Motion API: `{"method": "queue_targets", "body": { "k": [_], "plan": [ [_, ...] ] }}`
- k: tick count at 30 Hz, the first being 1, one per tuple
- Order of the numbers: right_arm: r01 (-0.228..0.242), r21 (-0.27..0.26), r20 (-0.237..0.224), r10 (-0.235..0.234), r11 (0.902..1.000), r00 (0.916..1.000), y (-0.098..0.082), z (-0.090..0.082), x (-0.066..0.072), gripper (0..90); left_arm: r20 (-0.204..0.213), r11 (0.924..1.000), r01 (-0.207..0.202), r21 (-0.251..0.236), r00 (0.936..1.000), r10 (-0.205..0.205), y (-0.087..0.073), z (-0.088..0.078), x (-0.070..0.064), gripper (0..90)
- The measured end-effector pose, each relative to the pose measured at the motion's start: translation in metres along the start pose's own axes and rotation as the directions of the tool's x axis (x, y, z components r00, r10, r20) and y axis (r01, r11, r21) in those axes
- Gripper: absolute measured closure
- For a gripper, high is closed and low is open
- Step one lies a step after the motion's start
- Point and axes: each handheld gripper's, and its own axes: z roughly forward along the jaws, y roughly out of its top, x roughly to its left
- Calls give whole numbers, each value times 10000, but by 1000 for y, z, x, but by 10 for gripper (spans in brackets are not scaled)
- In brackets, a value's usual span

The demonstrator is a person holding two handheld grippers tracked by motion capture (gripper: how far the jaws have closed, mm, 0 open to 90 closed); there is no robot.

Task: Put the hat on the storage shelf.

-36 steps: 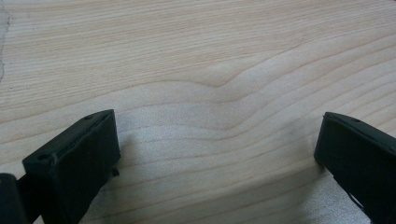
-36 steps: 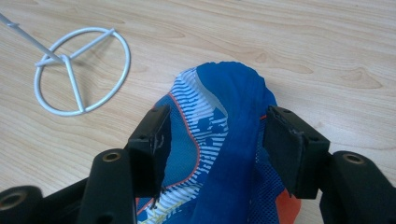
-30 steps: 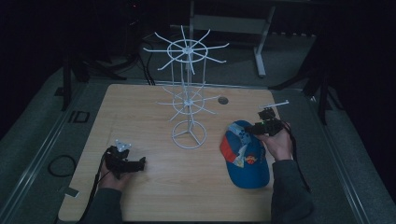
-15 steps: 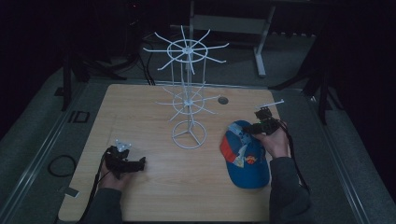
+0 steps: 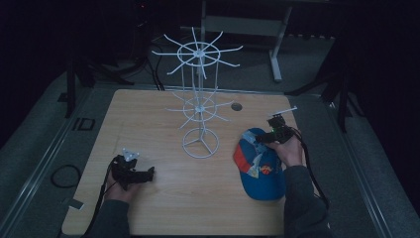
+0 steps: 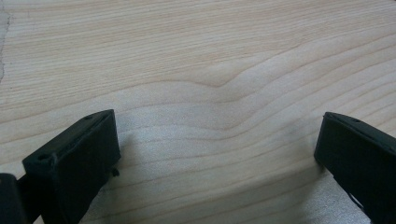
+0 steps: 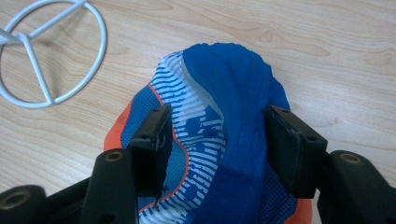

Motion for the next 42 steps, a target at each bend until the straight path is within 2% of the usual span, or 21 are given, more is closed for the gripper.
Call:
{"method": "queue_targets", "body": {
  "k": [12,16,28,34,39,42],
  "plan": [
    [149,493,-172,-141,9987,9998,-1,9,-1,466,-1,10000,-5,6,10000,5,0,0,0,1],
    [127,689,-278,-108,9975,9996,-1,12,-1,525,1,10000,-3,1,10000,3,0,0,0,1],
    [146,1277,-347,-103,9917,9993,-1,19,-2,603,2,10000,1,-1,10000,-1,0,0,0,1],
    [161,1530,-257,-123,9881,9996,-2,24,-4,702,0,10000,-3,5,10000,3,0,0,0,1],
    [378,1546,-247,-344,9873,9991,-4,25,-2,872,0,10000,-4,5,10000,4,0,0,0,1],
    [495,1447,-259,-462,9882,9986,-4,23,0,878,0,10000,-6,5,10000,6,0,0,0,1]
  ]
}}
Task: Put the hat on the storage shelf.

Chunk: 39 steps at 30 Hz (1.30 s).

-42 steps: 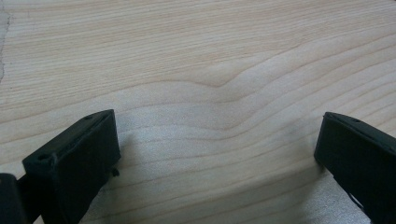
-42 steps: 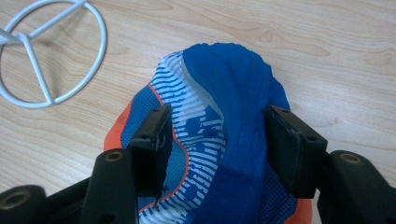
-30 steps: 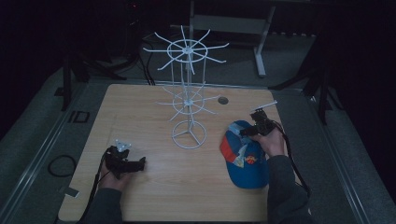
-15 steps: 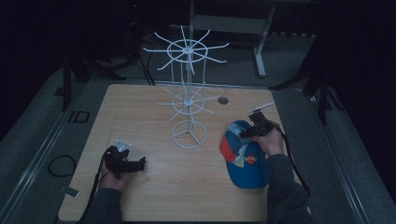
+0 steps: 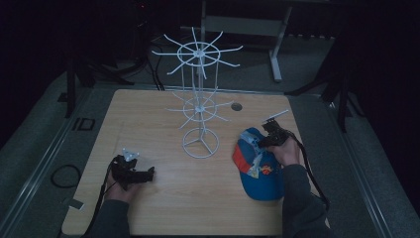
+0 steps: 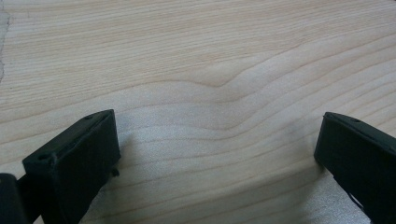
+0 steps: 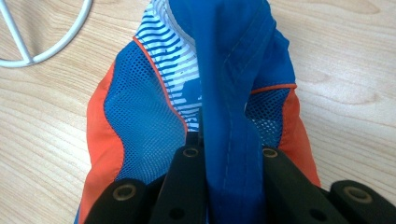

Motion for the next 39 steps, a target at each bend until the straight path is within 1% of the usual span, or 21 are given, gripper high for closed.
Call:
{"method": "queue_targets", "body": {
  "k": [2,3,8,11,15,23,30,31,35,39],
  "plan": [
    [69,-74,27,-68,9999,10000,-1,-1,1,879,1,10000,0,-3,10000,0,0,0,0,1],
    [154,-226,39,-153,9996,9999,-2,-5,2,879,2,10000,3,-4,10000,-3,0,0,0,1],
    [394,-604,51,-392,9974,9992,-4,-15,7,878,0,10000,-2,0,10000,2,0,0,0,1],
    [615,-945,-10,-619,9936,9981,-5,-23,10,878,1,10000,2,-4,10000,-2,0,0,0,1],
    [703,-1445,-45,-717,9870,9974,-7,-34,13,878,-1,10000,-3,-6,10000,3,0,0,0,1],
    [1140,-2345,100,-1148,9654,9933,-11,-56,23,879,0,10000,5,-6,10000,-5,0,0,0,1],
    [1587,-2807,291,-1569,9466,9872,-13,-69,35,879,-4,10000,30,-31,10000,-30,0,0,0,1],
    [1655,-2881,326,-1631,9432,9861,-13,-71,36,878,-8,10000,-21,-7,10000,21,0,0,0,1],
    [1776,-3224,424,-1732,9298,9840,-15,-80,41,879,-6,10000,8,-26,10000,-8,0,0,0,1],
    [2008,-3536,520,-1952,9136,9794,-15,-89,45,878,-6,10000,14,-22,10000,-14,0,0,0,1]
  ]
}}
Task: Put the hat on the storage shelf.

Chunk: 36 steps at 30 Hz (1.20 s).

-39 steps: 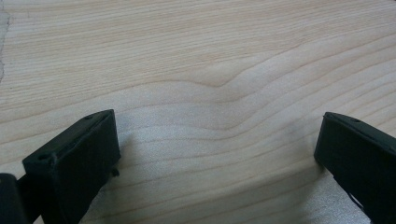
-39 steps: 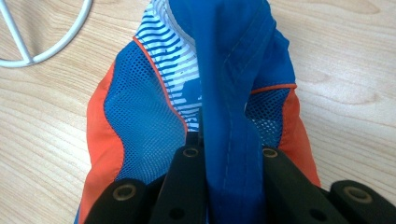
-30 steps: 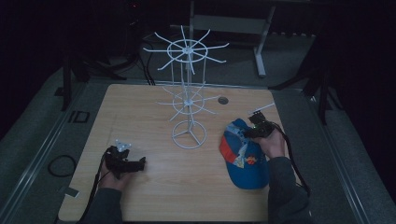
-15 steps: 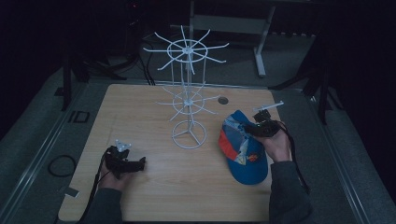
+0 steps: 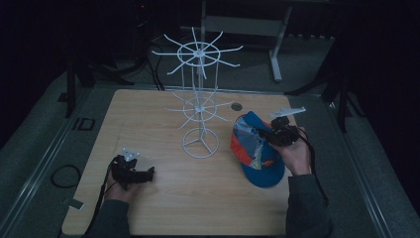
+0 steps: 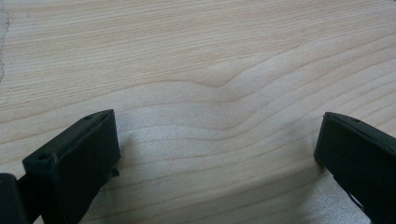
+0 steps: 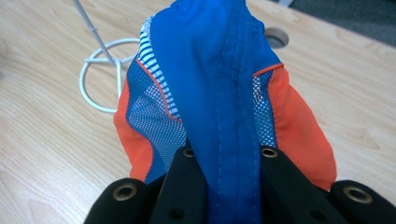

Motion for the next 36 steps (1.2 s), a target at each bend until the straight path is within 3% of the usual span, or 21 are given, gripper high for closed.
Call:
{"method": "queue_targets", "body": {
  "k": [9,16,32,36],
  "plan": [
    [287,-586,146,-279,9979,9995,4,-16,5,878,7,10000,-1,15,10000,1,0,0,0,1],
    [333,-1087,-65,-342,9935,9994,10,-30,8,878,5,10000,25,-4,10000,-25,0,0,0,1],
    [631,-1535,-175,-666,9861,9976,29,-55,10,878,9,10000,-2,13,10000,2,0,0,0,1],
    [892,-1586,-87,-918,9833,9957,34,-62,12,877,7,10000,-2,14,10000,2,0,0,0,1]
  ]
}}
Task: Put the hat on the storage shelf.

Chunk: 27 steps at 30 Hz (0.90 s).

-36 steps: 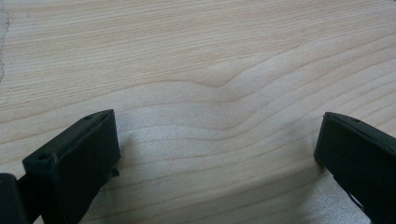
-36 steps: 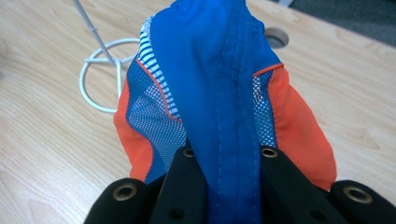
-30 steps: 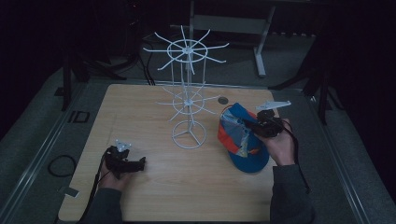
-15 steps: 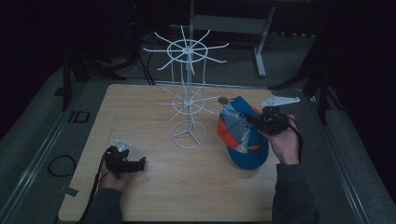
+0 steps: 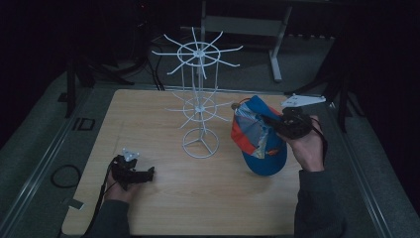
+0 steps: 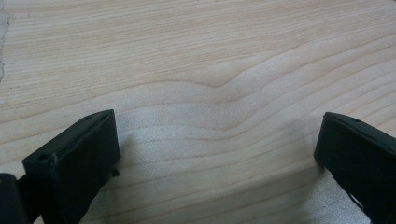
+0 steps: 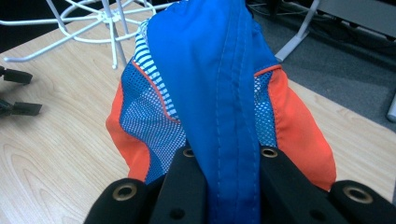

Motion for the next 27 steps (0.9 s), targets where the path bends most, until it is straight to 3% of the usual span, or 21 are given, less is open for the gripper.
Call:
{"method": "queue_targets", "body": {
  "k": [6,15,27],
  "plan": [
    [-33,-195,-155,30,9998,9999,7,-9,-1,878,1,10000,0,-1,10000,0,0,0,0,1],
    [-247,-543,-766,205,9982,9968,15,-20,-2,878,1,10000,0,1,10000,0,0,0,0,1],
    [-60,-950,-1205,-55,9955,9927,24,-32,0,878,2,10000,6,-3,10000,-6,0,0,0,1]
  ]
}}
